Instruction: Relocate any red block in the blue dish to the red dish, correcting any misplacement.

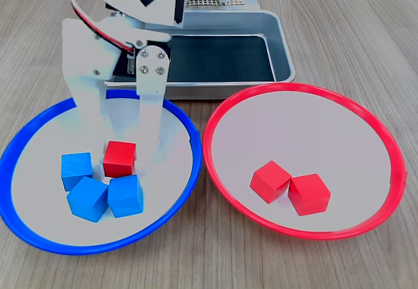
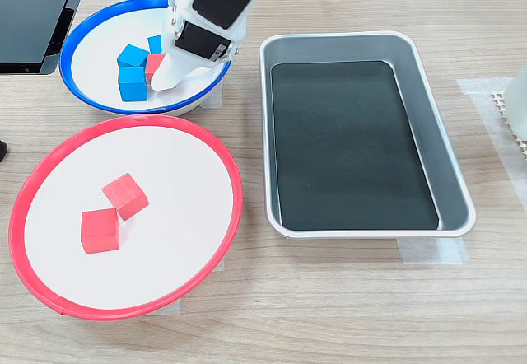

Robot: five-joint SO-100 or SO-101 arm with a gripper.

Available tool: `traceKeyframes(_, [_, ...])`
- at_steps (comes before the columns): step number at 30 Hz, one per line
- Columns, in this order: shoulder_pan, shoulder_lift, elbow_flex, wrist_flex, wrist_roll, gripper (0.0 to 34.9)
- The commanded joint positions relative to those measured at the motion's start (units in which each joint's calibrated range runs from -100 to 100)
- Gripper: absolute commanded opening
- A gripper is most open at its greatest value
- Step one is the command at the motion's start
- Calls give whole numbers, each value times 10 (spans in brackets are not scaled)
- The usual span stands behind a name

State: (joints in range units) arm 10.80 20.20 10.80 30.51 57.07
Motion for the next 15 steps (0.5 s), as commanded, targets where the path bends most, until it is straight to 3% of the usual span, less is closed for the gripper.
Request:
traceKeyframes(1, [-7, -67, -2, 26, -8, 4])
traceKeyframes(15, [-70, -184, -32, 145, -58, 4])
